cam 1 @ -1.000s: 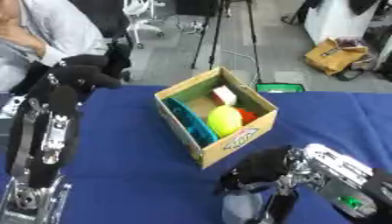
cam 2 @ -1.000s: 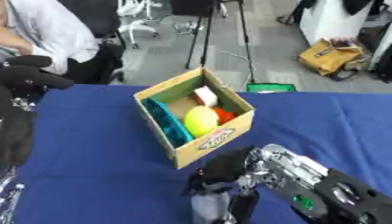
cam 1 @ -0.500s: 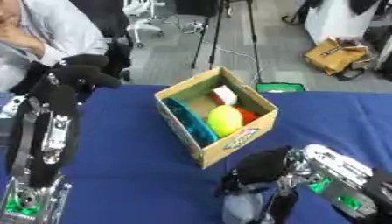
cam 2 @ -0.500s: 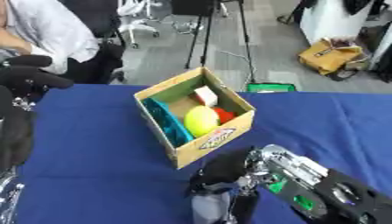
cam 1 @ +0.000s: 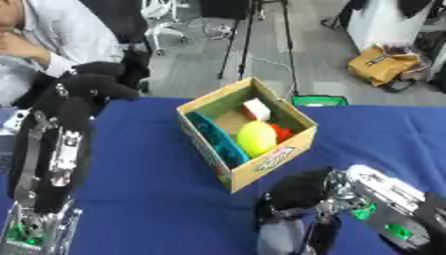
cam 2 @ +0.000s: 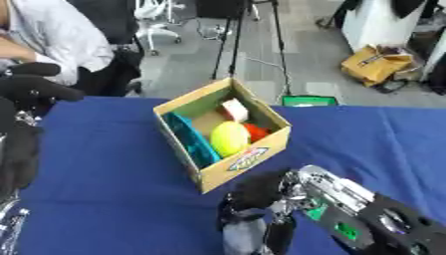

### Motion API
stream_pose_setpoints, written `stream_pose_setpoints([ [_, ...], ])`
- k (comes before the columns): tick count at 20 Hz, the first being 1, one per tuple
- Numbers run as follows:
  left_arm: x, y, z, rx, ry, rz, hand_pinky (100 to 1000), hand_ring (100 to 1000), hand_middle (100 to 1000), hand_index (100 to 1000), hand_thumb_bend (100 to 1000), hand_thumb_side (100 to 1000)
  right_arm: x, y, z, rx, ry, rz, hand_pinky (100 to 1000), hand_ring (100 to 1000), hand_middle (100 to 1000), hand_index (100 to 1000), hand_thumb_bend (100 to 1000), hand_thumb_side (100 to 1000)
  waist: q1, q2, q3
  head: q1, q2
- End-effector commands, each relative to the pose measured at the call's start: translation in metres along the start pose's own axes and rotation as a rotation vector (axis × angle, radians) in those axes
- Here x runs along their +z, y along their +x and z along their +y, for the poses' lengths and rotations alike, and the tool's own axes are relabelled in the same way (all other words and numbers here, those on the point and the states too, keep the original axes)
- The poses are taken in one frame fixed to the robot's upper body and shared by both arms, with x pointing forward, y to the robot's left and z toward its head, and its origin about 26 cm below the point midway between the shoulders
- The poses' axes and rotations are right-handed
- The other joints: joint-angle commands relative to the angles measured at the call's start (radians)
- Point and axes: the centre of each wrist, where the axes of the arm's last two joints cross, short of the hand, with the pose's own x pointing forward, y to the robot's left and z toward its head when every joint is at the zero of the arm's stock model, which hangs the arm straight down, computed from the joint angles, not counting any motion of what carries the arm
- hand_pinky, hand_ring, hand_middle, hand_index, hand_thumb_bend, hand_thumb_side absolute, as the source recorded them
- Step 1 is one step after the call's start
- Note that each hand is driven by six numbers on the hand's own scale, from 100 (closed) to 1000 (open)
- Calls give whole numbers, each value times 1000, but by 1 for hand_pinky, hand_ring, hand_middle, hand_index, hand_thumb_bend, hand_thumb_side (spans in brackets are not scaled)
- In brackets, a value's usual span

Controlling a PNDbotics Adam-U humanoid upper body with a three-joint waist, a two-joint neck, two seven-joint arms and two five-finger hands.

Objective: Pick up objects on the table and place them in the box.

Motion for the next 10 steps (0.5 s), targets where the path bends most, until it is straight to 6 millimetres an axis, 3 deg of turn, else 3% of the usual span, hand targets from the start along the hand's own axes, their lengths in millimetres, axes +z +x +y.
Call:
stream_pose_setpoints([
  [1, -7, 5, 3, -13, -6, -28, 712, 646, 746, 750, 100, 661, 6, -5, -4, 98, 131, -67, 498, 612, 692, 755, 379, 326, 1, -12, 0, 2, -10],
  [3, -7, 5, 3, -13, -6, -28, 712, 646, 746, 750, 100, 661, 6, -5, -4, 95, 129, -66, 498, 612, 692, 755, 379, 326, 1, -12, 0, 2, -10],
  [4, -7, 5, 3, -14, -6, -28, 712, 647, 746, 750, 100, 658, 7, -6, -4, 92, 127, -66, 464, 576, 622, 715, 361, 306, 1, -12, 0, 2, -10],
  [10, -7, 5, 3, -16, -4, -27, 712, 649, 746, 750, 100, 655, 10, -6, -7, 64, 105, -69, 394, 521, 547, 643, 333, 268, 1, -11, 0, 1, -9],
])
